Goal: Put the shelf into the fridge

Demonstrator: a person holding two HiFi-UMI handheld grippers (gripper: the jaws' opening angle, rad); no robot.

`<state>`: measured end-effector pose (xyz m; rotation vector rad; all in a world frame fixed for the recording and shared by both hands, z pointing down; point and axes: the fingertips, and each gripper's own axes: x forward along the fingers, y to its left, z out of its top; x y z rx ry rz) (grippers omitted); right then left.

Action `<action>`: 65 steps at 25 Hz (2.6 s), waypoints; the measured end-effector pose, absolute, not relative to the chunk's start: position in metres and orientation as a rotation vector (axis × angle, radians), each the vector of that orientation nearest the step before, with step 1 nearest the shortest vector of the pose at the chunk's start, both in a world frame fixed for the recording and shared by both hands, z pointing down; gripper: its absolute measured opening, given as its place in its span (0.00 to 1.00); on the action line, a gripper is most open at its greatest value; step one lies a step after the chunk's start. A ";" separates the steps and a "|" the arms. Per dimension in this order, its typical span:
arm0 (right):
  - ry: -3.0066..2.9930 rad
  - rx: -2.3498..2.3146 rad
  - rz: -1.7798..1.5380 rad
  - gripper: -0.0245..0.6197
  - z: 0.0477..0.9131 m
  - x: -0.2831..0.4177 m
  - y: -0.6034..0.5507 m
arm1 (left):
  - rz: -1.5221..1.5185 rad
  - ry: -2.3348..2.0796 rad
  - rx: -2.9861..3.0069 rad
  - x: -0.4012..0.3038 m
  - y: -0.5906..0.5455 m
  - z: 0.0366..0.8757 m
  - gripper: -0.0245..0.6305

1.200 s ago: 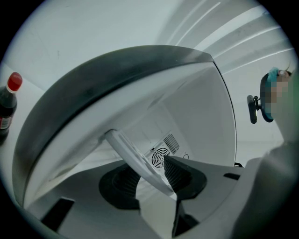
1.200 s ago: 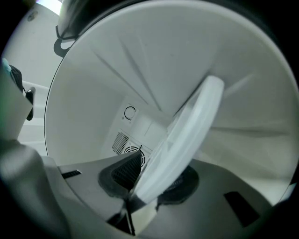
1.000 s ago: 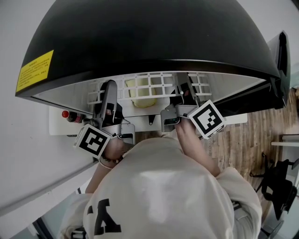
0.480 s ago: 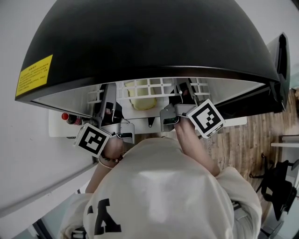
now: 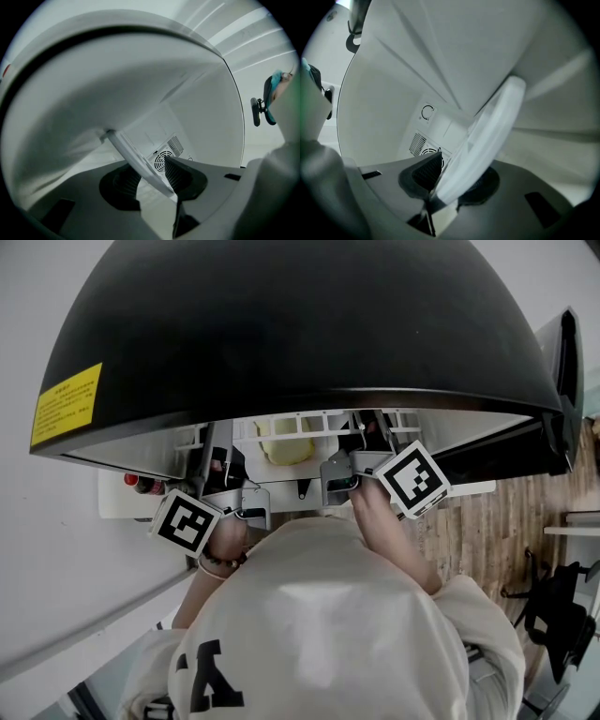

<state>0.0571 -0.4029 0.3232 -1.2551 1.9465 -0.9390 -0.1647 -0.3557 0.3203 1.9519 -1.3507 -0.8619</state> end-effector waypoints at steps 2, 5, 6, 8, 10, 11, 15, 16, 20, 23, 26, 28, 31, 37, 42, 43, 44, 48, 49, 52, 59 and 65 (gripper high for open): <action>1.948 -1.247 -0.934 0.22 0.322 0.056 -0.403 | -0.858 -1.355 1.950 -0.165 -0.356 0.321 0.28; 1.954 -1.228 -0.918 0.22 0.322 0.056 -0.403 | -0.881 -1.332 1.964 -0.164 -0.354 0.320 0.28; 1.962 -1.223 -0.908 0.23 0.321 0.056 -0.403 | -0.887 -1.321 1.981 -0.162 -0.353 0.318 0.29; 1.986 -1.214 -0.893 0.25 0.319 0.053 -0.402 | -0.887 -1.306 2.017 -0.159 -0.352 0.314 0.34; 1.991 -1.185 -0.908 0.29 0.318 0.050 -0.397 | -0.893 -1.292 2.022 -0.157 -0.349 0.312 0.39; 1.991 -1.170 -0.917 0.32 0.318 0.047 -0.393 | -0.890 -1.294 2.019 -0.157 -0.347 0.312 0.40; 2.046 -1.167 -0.886 0.33 0.318 0.039 -0.375 | -0.818 -1.345 2.065 -0.155 -0.334 0.315 0.41; 2.061 -1.175 -0.874 0.33 0.319 0.039 -0.371 | -0.804 -1.348 2.084 -0.153 -0.330 0.315 0.41; 2.114 -1.217 -0.808 0.34 0.320 0.038 -0.351 | -0.706 -1.379 2.170 -0.144 -0.312 0.319 0.41; 2.131 -1.257 -0.766 0.34 0.321 0.040 -0.336 | -0.629 -1.359 2.195 -0.135 -0.300 0.327 0.41; 2.128 -1.329 -0.758 0.33 0.327 0.046 -0.320 | -0.567 -1.375 2.254 -0.131 -0.289 0.327 0.41; 2.143 -1.353 -0.729 0.33 0.327 0.046 -0.310 | -0.528 -1.385 2.299 -0.128 -0.282 0.326 0.41; 2.183 -1.369 -0.670 0.32 0.325 0.042 -0.296 | -0.483 -1.392 2.339 -0.126 -0.272 0.325 0.41; 2.288 -1.364 -0.540 0.16 0.316 0.021 -0.269 | -0.446 -1.342 2.432 -0.115 -0.253 0.320 0.25; 2.359 -1.311 -0.483 0.10 0.314 0.000 -0.251 | -0.448 -1.245 2.465 -0.107 -0.239 0.323 0.11; 2.369 -1.304 -0.476 0.10 0.314 -0.003 -0.248 | -0.442 -1.238 2.472 -0.106 -0.237 0.324 0.10; 2.379 -1.297 -0.468 0.09 0.314 -0.006 -0.246 | -0.438 -1.234 2.478 -0.106 -0.235 0.324 0.09; 2.410 -1.275 -0.445 0.09 0.314 -0.015 -0.235 | -0.410 -1.219 2.511 -0.106 -0.226 0.323 0.06; 2.416 -1.271 -0.439 0.08 0.314 -0.017 -0.232 | -0.402 -1.213 2.522 -0.105 -0.223 0.323 0.05; 2.425 -1.248 -0.433 0.08 0.315 -0.021 -0.225 | -0.383 -1.210 2.560 -0.102 -0.215 0.321 0.05; 2.449 -1.180 -0.389 0.08 0.298 -0.026 -0.211 | -0.420 -1.285 2.588 -0.109 -0.197 0.302 0.05; 2.491 -1.177 -0.292 0.08 0.286 -0.008 -0.189 | -0.427 -1.317 2.585 -0.092 -0.174 0.294 0.05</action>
